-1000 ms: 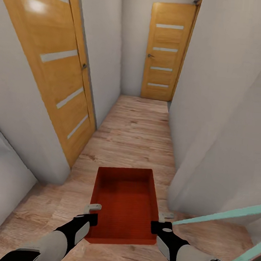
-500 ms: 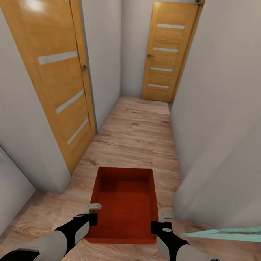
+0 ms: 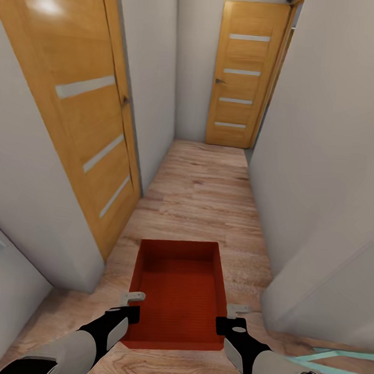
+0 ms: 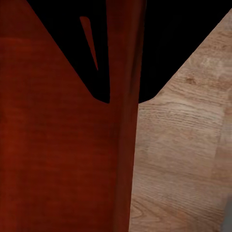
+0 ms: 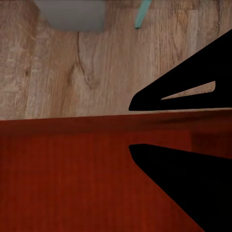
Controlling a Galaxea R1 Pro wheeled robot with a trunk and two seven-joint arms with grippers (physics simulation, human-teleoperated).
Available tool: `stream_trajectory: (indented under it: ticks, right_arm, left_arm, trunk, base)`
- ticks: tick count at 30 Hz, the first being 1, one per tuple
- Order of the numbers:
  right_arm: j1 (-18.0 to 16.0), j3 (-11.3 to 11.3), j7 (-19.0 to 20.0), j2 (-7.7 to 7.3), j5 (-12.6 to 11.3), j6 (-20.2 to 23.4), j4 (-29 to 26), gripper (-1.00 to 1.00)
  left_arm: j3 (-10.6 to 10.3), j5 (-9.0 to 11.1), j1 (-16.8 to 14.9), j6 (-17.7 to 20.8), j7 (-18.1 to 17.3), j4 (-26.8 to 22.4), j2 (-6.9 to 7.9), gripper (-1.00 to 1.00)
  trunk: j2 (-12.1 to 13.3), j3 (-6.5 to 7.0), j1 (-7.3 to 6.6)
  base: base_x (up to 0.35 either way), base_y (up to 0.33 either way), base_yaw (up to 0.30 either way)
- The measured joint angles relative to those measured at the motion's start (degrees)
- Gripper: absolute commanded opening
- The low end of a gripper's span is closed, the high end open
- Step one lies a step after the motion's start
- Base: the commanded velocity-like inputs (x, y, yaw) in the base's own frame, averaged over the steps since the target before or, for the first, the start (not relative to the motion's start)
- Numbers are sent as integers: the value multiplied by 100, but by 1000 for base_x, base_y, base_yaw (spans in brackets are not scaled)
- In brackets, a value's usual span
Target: Move the two storage containers from the living room to the garage. In the garage, place one container on the floor and stack the other container on top of it (either order is fine).
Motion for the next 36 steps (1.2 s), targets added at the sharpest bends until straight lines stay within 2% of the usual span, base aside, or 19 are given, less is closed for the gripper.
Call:
stream_trajectory:
  ticks: [6, 14, 29, 36]
  right_arm:
    - [0, -2, 7, -6, -1, -9, 0, -100]
    - [0, -10, 17, -13, -6, -42, 2, -100]
    - [-1, 4, 7, -5, -2, -9, 5, -100]
    - [-1, 8, 7, -5, 1, 10, 3, -100]
  left_arm:
    - [3, -5, 0, -6, 3, -1, -6, -100]
    - [-10, -4, 0, -10, 16, -25, -13, -100]
    - [7, -7, 1, -8, 2, 3, -5, -100]
    - [15, -7, -1, -11, 2, 22, -5, -100]
  trunk:
    - [0, 0, 0]
    - [0, 0, 2]
    - [0, 0, 3]
    - [0, 0, 0]
  base:
    - [251, 178, -229]
    - [143, 32, -223]
    - [6, 0, -13]
    - [229, 0, 0]
